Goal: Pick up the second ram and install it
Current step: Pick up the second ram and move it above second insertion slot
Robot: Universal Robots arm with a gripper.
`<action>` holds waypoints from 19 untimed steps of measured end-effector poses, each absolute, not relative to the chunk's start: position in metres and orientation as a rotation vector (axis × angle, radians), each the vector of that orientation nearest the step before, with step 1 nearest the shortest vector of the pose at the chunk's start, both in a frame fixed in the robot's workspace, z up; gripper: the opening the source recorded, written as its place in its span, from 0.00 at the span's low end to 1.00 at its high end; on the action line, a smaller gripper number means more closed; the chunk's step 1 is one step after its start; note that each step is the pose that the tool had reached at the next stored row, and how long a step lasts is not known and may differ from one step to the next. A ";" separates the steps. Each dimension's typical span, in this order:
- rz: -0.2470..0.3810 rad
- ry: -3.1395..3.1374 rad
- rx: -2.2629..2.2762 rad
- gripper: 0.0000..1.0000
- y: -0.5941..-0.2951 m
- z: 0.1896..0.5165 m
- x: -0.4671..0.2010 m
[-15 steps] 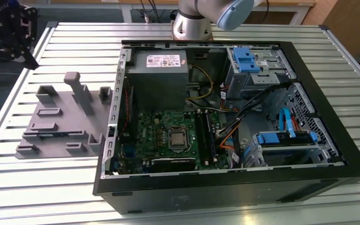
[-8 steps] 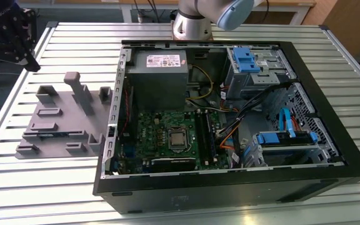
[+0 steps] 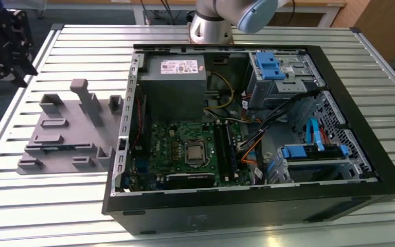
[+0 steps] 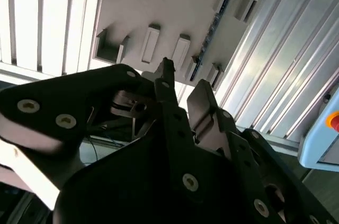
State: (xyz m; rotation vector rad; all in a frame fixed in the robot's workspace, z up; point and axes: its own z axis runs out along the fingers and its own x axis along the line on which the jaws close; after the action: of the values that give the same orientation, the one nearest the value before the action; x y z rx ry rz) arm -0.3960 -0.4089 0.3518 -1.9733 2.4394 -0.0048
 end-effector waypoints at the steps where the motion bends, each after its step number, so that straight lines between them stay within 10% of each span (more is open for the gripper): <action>1: -0.005 2.429 -1.987 0.41 -0.409 0.350 -0.396; 19: 0.025 2.309 -2.154 0.41 -0.430 0.318 -0.396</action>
State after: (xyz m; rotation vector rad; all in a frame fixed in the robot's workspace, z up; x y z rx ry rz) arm -0.3962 -0.4302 0.3178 -2.1544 2.3087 0.0253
